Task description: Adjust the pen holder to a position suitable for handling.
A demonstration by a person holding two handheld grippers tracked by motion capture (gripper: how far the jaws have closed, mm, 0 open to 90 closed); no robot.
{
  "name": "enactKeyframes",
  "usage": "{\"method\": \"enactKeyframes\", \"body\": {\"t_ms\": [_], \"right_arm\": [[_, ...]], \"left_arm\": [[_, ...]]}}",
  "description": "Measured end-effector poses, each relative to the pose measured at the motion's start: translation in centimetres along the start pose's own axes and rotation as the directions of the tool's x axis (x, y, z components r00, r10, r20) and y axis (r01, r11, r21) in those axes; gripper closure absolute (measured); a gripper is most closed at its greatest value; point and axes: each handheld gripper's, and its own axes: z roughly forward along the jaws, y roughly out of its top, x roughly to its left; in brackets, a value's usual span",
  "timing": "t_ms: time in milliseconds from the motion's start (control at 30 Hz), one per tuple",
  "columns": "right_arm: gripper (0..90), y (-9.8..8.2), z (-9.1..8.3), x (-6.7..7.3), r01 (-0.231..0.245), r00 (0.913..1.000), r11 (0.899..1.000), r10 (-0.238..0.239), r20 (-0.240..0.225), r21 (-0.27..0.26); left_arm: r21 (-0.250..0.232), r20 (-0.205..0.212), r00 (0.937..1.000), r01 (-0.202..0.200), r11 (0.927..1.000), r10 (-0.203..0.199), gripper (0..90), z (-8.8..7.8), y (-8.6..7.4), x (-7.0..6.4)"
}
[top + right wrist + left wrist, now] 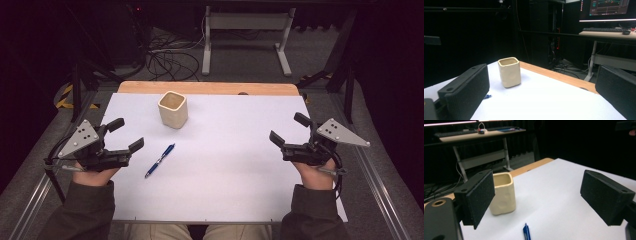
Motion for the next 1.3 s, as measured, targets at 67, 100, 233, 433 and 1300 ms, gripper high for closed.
{"method": "enactKeyframes", "body": {"t_ms": [67, 100, 233, 433, 1300], "right_arm": [[0.0, 0.0, 0.0, 0.0, 0.003, 1.0000, 1.000, -0.003, 0.001, 0.000], [0.0, 0.1, 0.0, 0.1, 0.004, 1.0000, 1.000, -0.004, 0.002, 0.001], [0.0, 0.1, -0.1, 0.1, 0.006, 1.0000, 1.000, -0.006, 0.002, 0.002], [0.0, 0.1, -0.1, 0.1, 0.005, 0.9999, 1.000, -0.005, 0.011, 0.008], [0.2, 0.2, 0.0, 0.4, 0.019, 0.9998, 0.999, -0.019, -0.001, 0.029]], "left_arm": [[0.010, -0.003, 1.0000, 0.003, 0.9999, -0.003, 14.9, 0.1, -0.1, 0.0], [0.025, -0.005, 1.0000, 0.001, 0.9997, 0.000, 15.4, 0.2, -0.2, 0.0], [0.075, -0.014, 0.9998, 0.015, 0.9971, -0.014, 16.9, 0.5, -0.6, 0.1], [0.124, -0.018, 0.9996, 0.022, 0.9921, -0.020, 20.2, 0.9, -1.3, 0.2], [0.254, 0.002, 0.9993, 0.036, 0.9665, -0.037, 26.9, 2.3, -3.7, 0.2]]}}
